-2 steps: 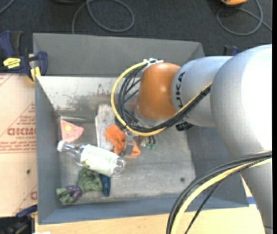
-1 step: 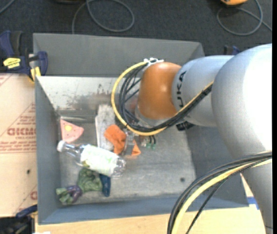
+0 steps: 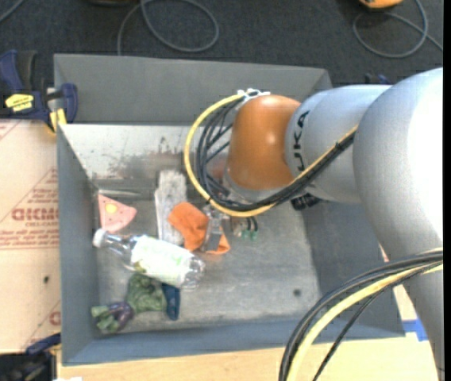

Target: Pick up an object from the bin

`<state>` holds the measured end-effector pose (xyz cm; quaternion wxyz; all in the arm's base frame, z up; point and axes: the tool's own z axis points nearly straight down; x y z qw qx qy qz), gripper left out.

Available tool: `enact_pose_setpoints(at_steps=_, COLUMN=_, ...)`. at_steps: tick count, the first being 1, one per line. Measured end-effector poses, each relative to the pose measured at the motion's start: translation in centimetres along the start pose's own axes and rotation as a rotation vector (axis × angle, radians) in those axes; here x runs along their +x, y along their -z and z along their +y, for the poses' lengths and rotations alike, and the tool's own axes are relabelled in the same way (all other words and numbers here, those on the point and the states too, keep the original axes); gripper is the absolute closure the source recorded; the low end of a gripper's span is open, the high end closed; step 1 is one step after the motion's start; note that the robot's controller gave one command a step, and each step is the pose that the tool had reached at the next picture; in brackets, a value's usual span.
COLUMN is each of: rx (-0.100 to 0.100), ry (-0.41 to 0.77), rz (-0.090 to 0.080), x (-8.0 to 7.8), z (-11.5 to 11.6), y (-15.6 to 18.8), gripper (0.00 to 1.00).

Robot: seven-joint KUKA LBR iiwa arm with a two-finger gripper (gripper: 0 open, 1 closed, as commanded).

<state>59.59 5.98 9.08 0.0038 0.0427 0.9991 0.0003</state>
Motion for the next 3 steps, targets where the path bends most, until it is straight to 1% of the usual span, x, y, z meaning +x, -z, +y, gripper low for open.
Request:
enact_pose_setpoints(at_steps=1, rx=0.0, ry=0.0, rz=-0.001, x=-0.1, z=0.0, y=2.5, gripper=1.0)
enact_pose_setpoints(at_steps=2, rx=-0.001, ry=0.0, rz=-0.006, x=-0.2, z=0.0, y=4.7, gripper=1.0)
enact_pose_setpoints(at_steps=3, rx=-0.002, ry=0.0, rz=-0.008, x=-0.2, z=0.0, y=6.2, gripper=1.0)
